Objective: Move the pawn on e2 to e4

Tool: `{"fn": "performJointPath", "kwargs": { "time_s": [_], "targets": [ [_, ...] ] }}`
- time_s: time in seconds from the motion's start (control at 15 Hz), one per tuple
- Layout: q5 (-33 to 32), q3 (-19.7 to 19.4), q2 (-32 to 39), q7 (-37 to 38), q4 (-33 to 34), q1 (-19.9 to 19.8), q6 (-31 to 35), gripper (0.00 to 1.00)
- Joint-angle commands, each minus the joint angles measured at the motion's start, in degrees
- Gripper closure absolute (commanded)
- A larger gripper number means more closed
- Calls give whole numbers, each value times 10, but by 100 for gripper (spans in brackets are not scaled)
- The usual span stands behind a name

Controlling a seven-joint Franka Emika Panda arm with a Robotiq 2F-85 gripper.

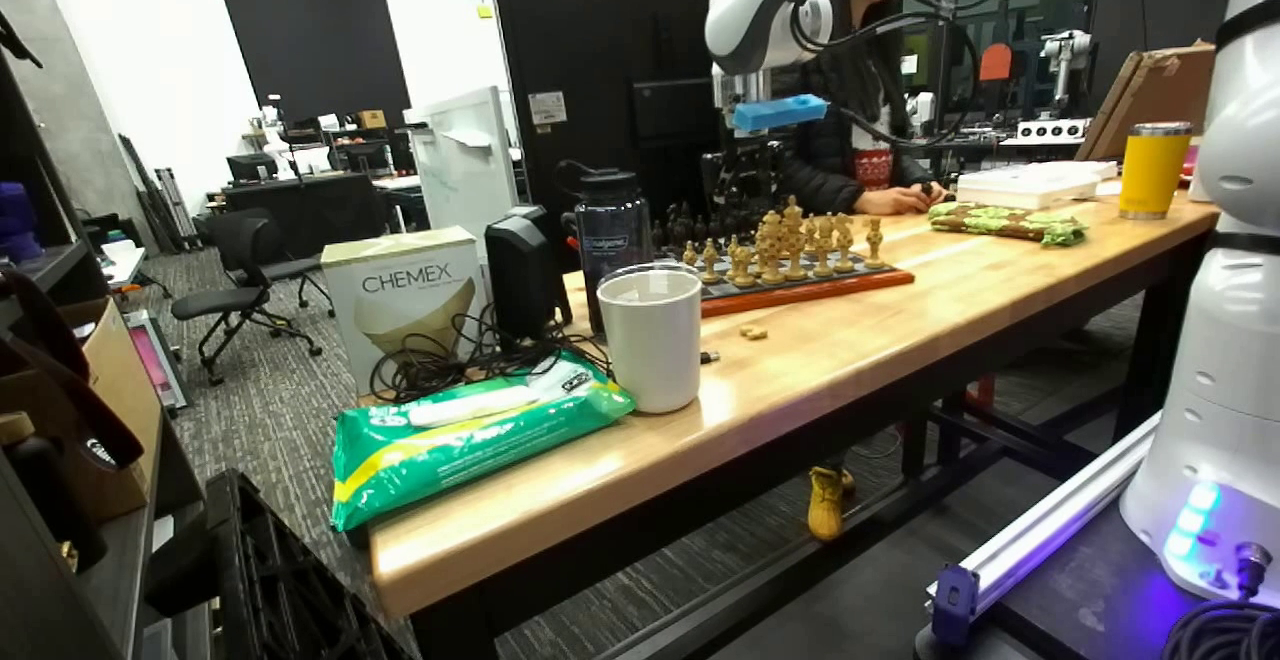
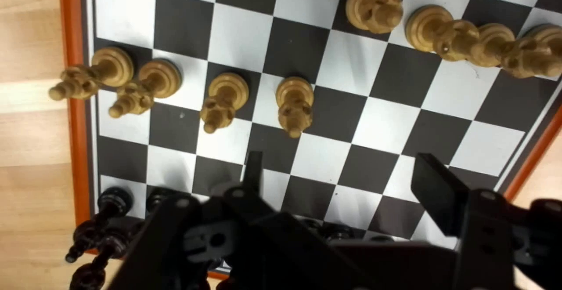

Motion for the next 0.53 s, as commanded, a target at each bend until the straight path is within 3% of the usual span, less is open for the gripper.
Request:
{"fn": "performJointPath", "kwargs": {
  "time_s": [0.0, 0.47],
  "targets": [
    [-6, 7, -62, 3, -33, 7, -29, 0],
    [43, 23, -156, -33, -99, 8, -56, 0]
  ]
}}
